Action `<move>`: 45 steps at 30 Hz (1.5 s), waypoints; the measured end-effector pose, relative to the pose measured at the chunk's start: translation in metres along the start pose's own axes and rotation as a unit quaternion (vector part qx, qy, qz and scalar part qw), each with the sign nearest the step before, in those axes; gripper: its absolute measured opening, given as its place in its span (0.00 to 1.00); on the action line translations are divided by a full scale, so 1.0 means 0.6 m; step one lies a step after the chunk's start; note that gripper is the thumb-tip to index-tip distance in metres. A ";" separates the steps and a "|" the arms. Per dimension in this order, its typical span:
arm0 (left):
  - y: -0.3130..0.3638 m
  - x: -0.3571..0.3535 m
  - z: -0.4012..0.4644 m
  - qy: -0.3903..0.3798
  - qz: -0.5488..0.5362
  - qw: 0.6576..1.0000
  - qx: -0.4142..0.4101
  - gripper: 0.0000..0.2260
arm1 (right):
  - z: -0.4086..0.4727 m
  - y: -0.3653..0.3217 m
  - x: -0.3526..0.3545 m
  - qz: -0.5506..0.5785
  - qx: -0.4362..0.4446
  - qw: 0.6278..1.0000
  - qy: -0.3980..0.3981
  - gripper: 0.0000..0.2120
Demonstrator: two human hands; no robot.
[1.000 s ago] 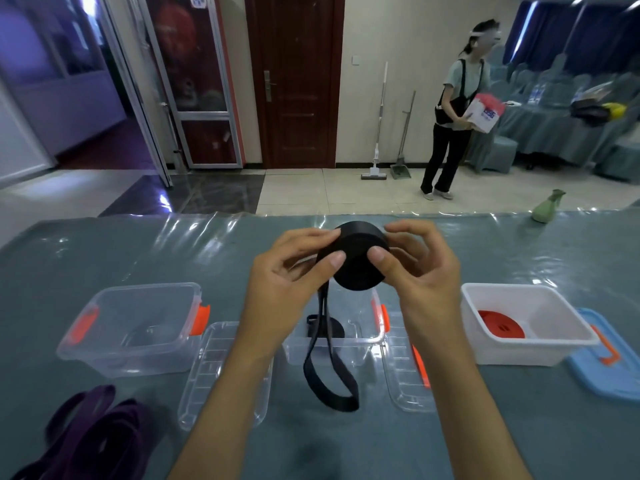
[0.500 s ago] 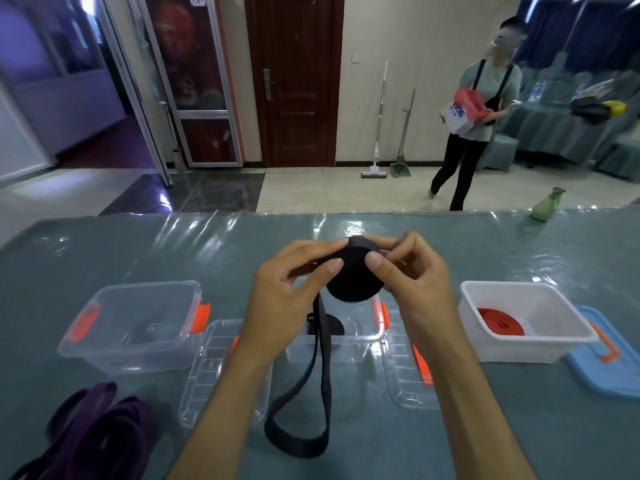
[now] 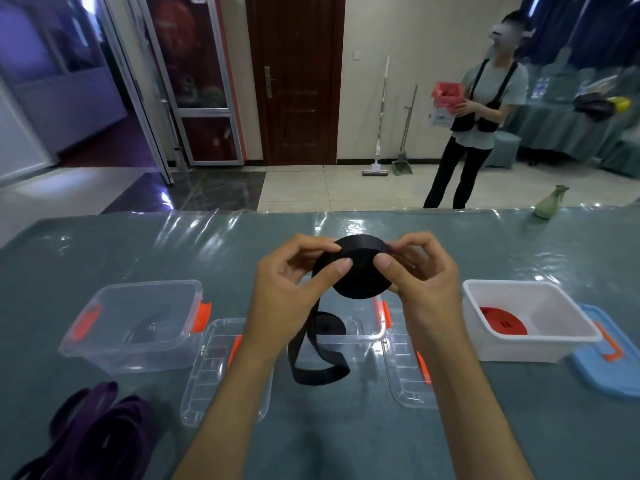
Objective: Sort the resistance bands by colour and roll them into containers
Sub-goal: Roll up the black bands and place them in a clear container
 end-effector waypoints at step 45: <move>-0.044 0.009 -0.010 -0.028 -0.009 0.998 0.049 0.15 | -0.006 0.023 -0.004 -0.020 -0.028 0.999 -0.039 0.12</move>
Point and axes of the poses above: each hand's wrist, its own z-axis towards the middle knuckle, its own x-axis out of the back of the hand, y = z × x, the point moved 8 cm from there along z, towards the middle knuckle, and after that the axes turned 10 degrees about z, right-handed, at the moved point
